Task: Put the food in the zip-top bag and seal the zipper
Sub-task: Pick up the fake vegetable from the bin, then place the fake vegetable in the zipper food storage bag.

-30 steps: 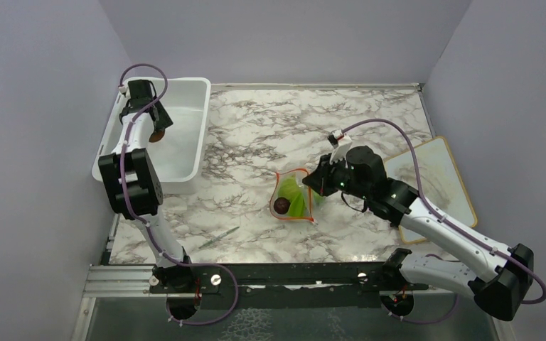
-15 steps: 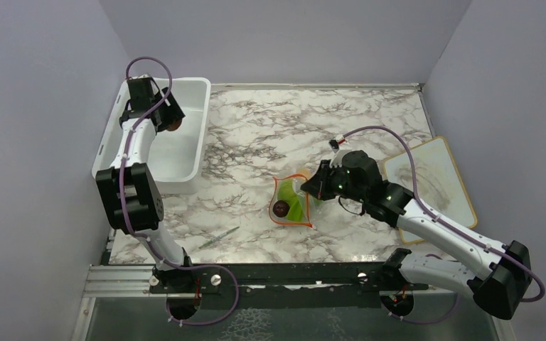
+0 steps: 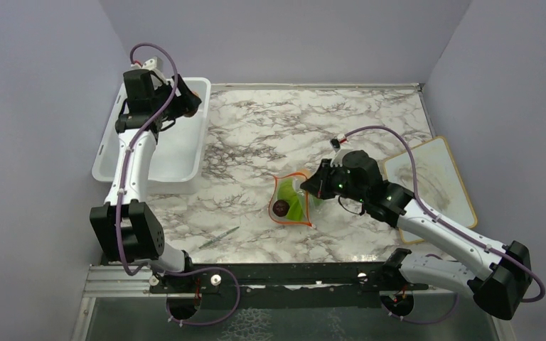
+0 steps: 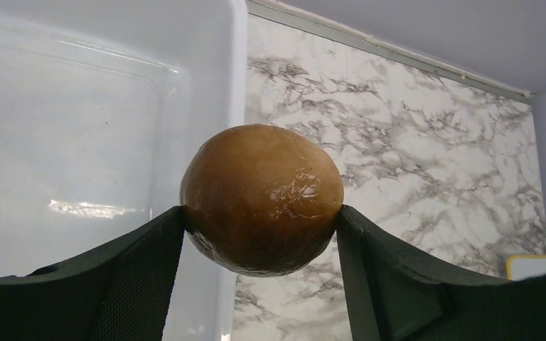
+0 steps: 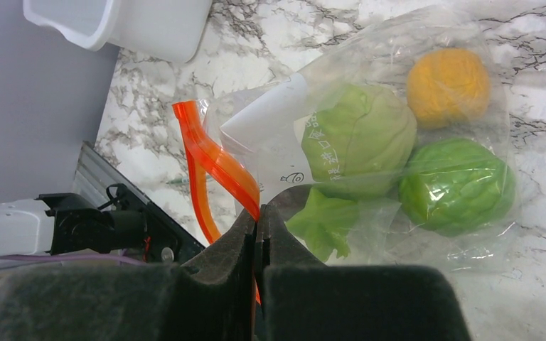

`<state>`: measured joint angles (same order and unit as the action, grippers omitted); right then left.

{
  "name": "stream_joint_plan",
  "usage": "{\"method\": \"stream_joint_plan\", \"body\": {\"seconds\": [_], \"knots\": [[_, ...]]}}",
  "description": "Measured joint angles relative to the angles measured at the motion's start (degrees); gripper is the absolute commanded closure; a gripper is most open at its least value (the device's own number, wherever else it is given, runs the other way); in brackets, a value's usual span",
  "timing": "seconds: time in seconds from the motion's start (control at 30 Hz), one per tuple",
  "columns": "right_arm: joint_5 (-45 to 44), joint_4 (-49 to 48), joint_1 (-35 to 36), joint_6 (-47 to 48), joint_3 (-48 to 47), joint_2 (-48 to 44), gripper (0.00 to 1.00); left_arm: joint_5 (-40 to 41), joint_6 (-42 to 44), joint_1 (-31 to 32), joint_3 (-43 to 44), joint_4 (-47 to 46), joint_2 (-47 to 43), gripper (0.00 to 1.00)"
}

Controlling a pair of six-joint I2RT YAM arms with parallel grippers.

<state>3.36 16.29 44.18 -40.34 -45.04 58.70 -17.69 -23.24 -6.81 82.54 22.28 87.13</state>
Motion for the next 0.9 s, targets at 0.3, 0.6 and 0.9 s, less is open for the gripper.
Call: {"method": "stream_joint_plan", "body": {"seconds": [0.3,0.6,0.9], "knots": [[-1.4,0.0,0.0,-1.6,-0.9,0.0,0.99,-9.3,0.2,5.5,-3.7,1.4,-8.3,0.53],[-5.0,0.0,0.0,-4.8,-4.6,0.7,0.99,-18.9,-1.1,12.2,-10.5,0.6,-15.0,0.53],[-8.3,-0.7,0.0,-7.8,-7.9,3.0,0.99,-29.7,-9.8,20.7,-22.4,-8.9,-22.3,0.52]]}}
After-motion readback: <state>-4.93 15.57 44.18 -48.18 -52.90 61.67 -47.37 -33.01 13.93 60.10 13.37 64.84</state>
